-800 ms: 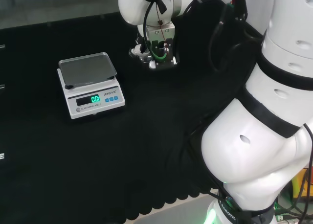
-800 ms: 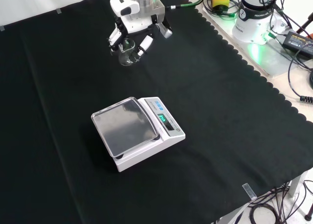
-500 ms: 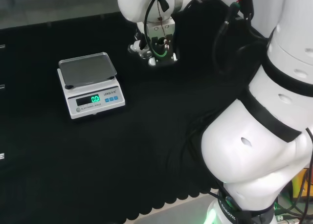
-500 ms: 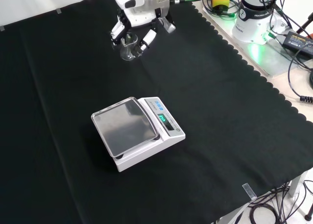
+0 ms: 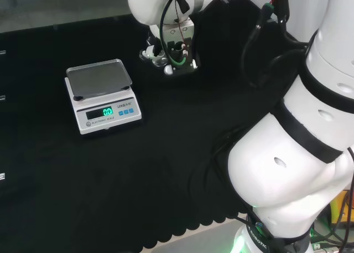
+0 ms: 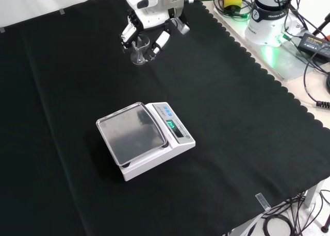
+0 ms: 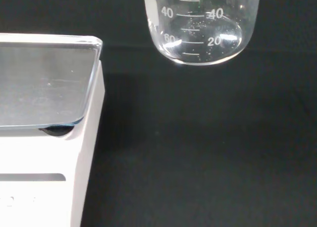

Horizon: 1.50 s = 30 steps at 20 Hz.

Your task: Put the beaker on the electronic balance.

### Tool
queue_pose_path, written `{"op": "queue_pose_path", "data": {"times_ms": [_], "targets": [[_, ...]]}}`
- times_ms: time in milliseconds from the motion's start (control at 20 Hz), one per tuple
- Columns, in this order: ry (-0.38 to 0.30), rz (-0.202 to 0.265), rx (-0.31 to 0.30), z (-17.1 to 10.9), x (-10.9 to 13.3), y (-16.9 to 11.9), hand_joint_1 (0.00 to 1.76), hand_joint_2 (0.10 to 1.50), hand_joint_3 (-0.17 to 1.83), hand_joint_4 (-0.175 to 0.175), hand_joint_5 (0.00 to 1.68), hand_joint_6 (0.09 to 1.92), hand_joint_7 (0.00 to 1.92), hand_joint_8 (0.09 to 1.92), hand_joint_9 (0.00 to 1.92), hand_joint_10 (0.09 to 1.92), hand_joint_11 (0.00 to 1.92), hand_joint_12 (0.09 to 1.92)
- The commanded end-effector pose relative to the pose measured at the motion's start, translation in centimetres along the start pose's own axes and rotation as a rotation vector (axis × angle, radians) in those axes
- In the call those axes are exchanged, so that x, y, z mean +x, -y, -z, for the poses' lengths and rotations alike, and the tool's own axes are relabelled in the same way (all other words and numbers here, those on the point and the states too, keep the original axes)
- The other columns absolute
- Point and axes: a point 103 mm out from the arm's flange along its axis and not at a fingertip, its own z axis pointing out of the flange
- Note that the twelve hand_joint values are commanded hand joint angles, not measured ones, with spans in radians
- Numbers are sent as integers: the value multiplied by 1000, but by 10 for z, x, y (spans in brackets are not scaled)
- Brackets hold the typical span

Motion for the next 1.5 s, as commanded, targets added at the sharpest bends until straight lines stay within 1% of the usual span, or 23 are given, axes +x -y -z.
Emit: {"op": "queue_pose_path", "data": {"times_ms": [50,400,750,1200,1500], "targets": [[-44,31,1,0,11,-13,1087,1062,-175,-175,707,824,1050,787,1573,87,1593,416],[-73,89,7,-1,28,-37,1090,1060,-175,-175,707,825,1051,787,1573,87,1590,414],[-97,154,29,-7,52,-62,1091,1059,-175,-175,707,826,1052,786,1574,87,1588,413],[-129,203,56,-18,77,-80,1092,1059,-175,-175,707,827,1053,786,1575,87,1587,412],[-134,248,78,-27,97,-88,1093,1059,-175,-175,706,827,1054,785,1575,87,1585,411]]}}
